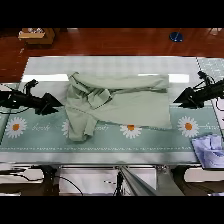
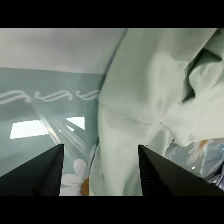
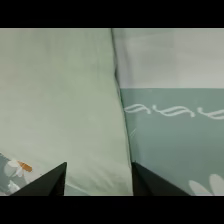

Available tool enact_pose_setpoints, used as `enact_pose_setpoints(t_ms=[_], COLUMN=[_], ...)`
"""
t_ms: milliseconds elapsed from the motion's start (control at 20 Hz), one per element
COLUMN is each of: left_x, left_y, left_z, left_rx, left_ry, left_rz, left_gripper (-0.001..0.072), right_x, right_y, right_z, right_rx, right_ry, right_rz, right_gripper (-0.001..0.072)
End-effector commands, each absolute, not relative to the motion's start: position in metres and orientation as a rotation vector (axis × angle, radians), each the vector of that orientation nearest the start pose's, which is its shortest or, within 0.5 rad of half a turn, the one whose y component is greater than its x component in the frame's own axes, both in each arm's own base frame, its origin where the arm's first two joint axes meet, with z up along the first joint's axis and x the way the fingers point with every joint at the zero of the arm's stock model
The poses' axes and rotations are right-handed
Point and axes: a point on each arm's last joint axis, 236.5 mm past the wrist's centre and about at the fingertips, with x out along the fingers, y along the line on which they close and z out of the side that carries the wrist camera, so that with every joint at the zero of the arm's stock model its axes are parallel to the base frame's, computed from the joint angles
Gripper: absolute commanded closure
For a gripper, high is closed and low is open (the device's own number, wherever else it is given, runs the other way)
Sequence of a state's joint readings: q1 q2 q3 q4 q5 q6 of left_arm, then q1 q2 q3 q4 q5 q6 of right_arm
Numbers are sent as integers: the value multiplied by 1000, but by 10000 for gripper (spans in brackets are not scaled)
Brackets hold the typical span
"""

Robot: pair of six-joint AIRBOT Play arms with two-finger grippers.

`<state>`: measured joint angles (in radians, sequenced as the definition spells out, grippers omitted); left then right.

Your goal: Fold the shirts.

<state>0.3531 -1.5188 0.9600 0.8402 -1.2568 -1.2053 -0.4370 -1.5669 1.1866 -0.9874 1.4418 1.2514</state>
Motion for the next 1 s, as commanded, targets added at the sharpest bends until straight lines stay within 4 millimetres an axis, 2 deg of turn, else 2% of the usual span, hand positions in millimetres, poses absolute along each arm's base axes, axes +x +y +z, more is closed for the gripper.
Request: enact_pose_setpoints(t_ms=[0, 150, 300, 350, 400, 450, 550, 650, 800, 950], left_x=[351, 367, 375, 374, 371, 369, 362, 357, 354, 353], left_y=[-49, -60, -85, -92, -96, -99, -101, -100, -100, -100], left_z=[-93, -101, -103, -105, -107, -106, -102, -97, -91, -89], left_rx=[-712, -713, -773, -783, -780, -773, -756, -753, -750, -750], left_ry=[1447, 1410, 1401, 1412, 1423, 1433, 1450, 1460, 1459, 1458], left_rz=[-296, -258, -287, -297, -307, -324, -373, -403, -430, -435], left_gripper=[152, 152, 161, 219, 418, 650, 674, 674, 674, 674], right_x=[352, 353, 357, 358, 357, 351, 326, 300, 276, 262], right_y=[-7, -8, -11, -13, -17, -21, -35, -38, -20, 2], right_z=[-47, -39, -26, -23, -22, -23, -36, -51, -74, -90], right_rx=[749, 726, 694, 680, 666, 649, 615, 668, 744, 816], right_ry=[1490, 1467, 1417, 1402, 1402, 1423, 1514, 1580, 1602, 1603], right_rz=[329, 331, 322, 315, 303, 296, 255, 223, 210, 228], right_gripper=[226, 226, 226, 211, 166, 166, 166, 166, 167, 167])
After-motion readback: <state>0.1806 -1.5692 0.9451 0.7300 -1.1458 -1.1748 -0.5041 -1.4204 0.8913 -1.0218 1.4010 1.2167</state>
